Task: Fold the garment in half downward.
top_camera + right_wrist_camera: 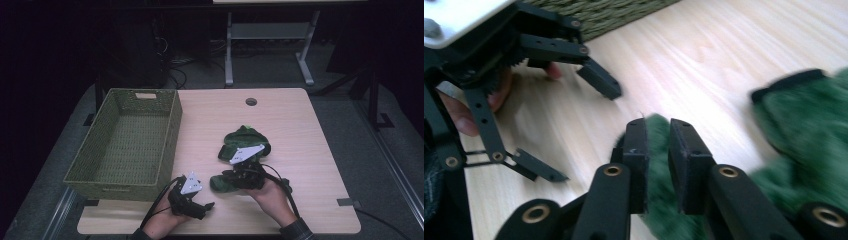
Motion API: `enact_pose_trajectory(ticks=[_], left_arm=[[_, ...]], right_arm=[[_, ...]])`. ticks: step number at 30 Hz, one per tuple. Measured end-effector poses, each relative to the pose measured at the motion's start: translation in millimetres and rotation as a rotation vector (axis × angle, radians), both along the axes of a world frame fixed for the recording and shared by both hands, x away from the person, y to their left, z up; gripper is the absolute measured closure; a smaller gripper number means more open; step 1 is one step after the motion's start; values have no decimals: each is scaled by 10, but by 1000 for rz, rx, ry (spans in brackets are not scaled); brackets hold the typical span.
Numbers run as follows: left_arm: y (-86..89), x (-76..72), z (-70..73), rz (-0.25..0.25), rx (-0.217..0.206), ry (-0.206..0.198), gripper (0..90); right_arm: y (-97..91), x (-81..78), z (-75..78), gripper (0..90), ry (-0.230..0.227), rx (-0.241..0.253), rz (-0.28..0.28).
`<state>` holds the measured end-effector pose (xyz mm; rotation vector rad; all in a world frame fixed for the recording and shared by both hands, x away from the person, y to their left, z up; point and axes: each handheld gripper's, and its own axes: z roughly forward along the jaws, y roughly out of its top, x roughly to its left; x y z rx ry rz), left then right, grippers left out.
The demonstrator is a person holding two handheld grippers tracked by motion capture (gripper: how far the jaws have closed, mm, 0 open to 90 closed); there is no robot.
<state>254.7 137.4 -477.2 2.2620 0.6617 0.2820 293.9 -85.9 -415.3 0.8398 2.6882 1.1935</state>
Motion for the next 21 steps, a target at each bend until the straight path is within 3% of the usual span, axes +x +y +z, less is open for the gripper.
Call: enact_pose_trajectory(ticks=[5, 15, 19, 21], left_arm=[[0, 0, 0, -1, -2, 2, 129], [1, 0, 1, -2, 2, 1, 128], [2, 1, 2, -2, 3, 1, 128], [3, 2, 2, -4, 5, -1, 128]], right_arm=[[164, -57, -90, 796, 8, -27, 38], [326, -50, -300, 738, 24, -79, 56], [384, -56, -400, 737, -18, -152, 55], [395, -60, -428, 741, -22, -153, 49]])
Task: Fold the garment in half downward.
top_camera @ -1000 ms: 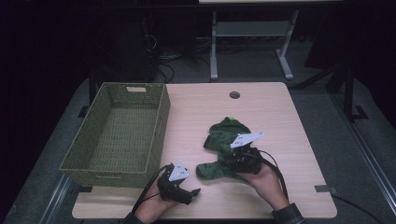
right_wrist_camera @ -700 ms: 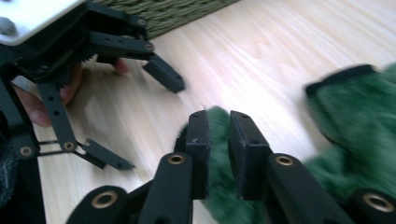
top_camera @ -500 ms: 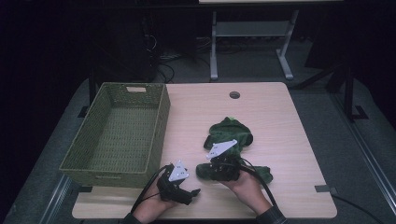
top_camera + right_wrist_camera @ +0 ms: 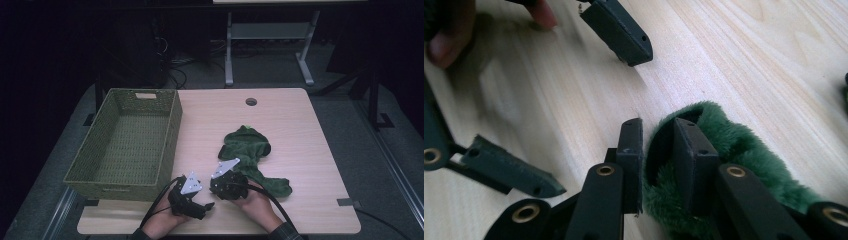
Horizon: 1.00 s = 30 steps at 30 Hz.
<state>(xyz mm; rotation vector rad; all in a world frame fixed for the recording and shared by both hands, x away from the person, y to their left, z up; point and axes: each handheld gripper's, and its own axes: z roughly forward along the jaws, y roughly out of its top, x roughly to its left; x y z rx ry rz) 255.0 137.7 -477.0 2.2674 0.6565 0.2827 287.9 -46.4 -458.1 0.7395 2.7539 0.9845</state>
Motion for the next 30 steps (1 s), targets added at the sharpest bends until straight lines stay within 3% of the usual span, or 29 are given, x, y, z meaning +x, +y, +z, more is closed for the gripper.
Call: enact_pose_trajectory(ticks=[6, 9, 15, 24, 30], left_arm=[[4, 8, 3, -10, 7, -4, 128], [0, 5, 1, -7, 1, 2, 128], [-2, 3, -1, -4, -5, 3, 128], [-3, 3, 0, -3, -5, 4, 128], [-3, 4, -1, -4, -4, 2, 128]], right_arm=[[18, -48, -25, 860, -26, 0, -29], [-3, -49, -16, 865, 7, 16, -11], [-78, -71, 99, 864, 8, 66, -20], [-431, -52, 366, 860, -7, 190, -65], [-694, -15, 476, 856, -26, 223, -117]])
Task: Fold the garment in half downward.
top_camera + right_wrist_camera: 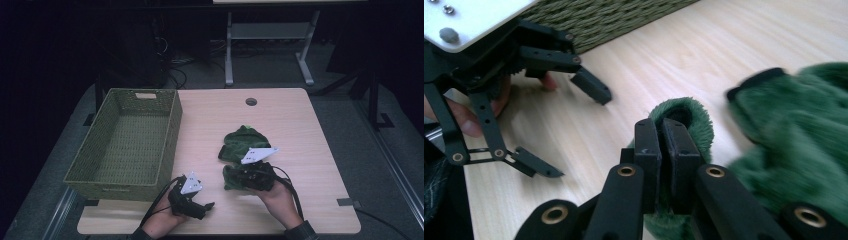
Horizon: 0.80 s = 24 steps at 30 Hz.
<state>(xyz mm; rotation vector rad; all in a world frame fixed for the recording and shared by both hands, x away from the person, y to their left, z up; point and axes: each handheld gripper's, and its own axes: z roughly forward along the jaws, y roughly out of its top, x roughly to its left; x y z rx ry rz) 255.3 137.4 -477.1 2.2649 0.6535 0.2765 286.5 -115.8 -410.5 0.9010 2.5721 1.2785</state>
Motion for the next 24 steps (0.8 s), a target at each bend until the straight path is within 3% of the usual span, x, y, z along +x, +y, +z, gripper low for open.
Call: enact_pose_trajectory(ticks=[7, 15, 20, 24], left_arm=[[-1, 0, -1, 0, -2, 0, 128], [1, 2, 0, -1, 2, -4, 128], [-4, -3, -2, 3, -4, 1, 128], [-3, 0, -1, 1, -1, -1, 128]], right_arm=[[-268, 8, -1, 844, 9, 18, -51], [-498, 15, -101, 813, 32, -8, -109], [-627, 12, -94, 786, 21, -32, -154], [-670, 2, 12, 800, -13, -6, -157]])
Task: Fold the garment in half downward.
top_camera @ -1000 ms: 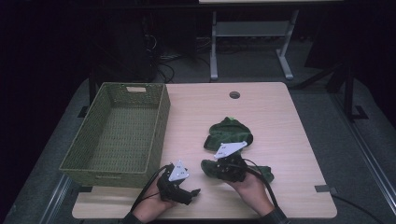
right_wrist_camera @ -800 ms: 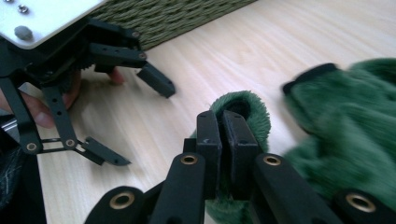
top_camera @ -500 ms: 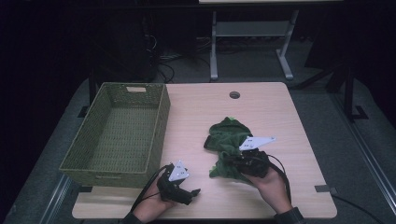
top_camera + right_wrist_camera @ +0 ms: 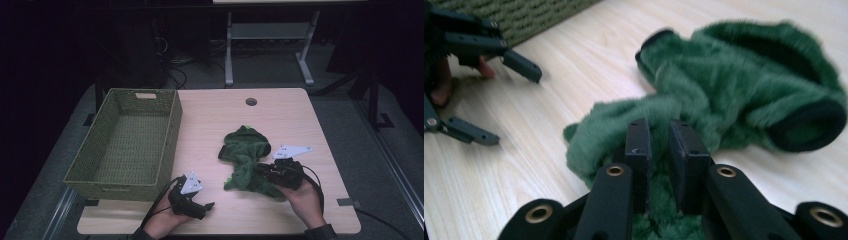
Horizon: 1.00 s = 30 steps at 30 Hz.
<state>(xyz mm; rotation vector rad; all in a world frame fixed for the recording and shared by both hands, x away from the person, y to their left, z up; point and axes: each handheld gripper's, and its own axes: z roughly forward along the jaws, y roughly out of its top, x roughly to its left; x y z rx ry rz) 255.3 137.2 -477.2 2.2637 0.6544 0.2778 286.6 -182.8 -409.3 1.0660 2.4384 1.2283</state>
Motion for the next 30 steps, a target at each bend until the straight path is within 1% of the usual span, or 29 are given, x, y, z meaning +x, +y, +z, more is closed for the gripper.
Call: enact_pose_trajectory(ticks=[1, 2, 3, 4, 6, 8, 9, 11, 13, 14, 16, 20, 21, 22, 23, 24, 25, 28, 29, 30], left_arm=[[-3, -3, -2, 3, -3, 5, 128], [0, 2, 0, 0, 1, -2, 128], [-3, 1, -1, 2, -2, 0, 128], [-6, 1, -1, 4, -3, 0, 128], [-10, 4, -1, 6, -1, 0, 128], [-14, 4, 1, 10, 4, 0, 128], [-17, 1, 0, 13, -2, 2, 128], [-14, 3, 1, 11, 2, 2, 128], [-15, 4, 0, 10, 1, 1, 128], [-15, 4, 0, 10, 1, 0, 128], [-16, 3, 0, 11, 0, 2, 128], [-17, 2, -1, 12, 0, 3, 128], [-17, 2, -1, 11, 0, 2, 128], [-17, 3, 0, 12, 0, 2, 128], [-17, 2, -1, 12, 0, 3, 128], [-16, 3, 0, 11, 0, 3, 128], [-17, 2, -1, 12, 0, 3, 128], [-17, 3, 0, 12, 0, 3, 128], [-17, 2, -1, 12, -1, 3, 128], [-16, 4, 0, 10, 2, 0, 128]], right_arm=[[11, -3, 29, 804, -9, 6, 6], [29, -3, 52, 817, -17, 10, 11], [54, 1, 68, 819, -24, 13, 15], [84, 14, 76, 828, -26, 11, 18], [142, 60, 64, 845, -35, -1, 21], [181, 130, 8, 862, -29, -17, 22], [193, 159, -32, 867, -20, -35, 19], [198, 197, -122, 878, 5, -58, 16], [200, 214, -205, 878, 40, -76, 10], [200, 229, -240, 878, 51, -96, 12], [203, 247, -300, 877, 78, -98, 15], [233, 287, -447, 875, 123, -137, 16], [233, 298, -476, 876, 140, -134, 19], [228, 306, -486, 874, 147, -130, 19], [228, 307, -481, 872, 144, -132, 19], [230, 301, -469, 863, 140, -134, 19], [221, 291, -449, 845, 125, -133, 16], [156, 255, -370, 790, 108, -109, 0], [125, 250, -349, 786, 103, -101, 3], [90, 236, -324, 769, 105, -90, 1]])
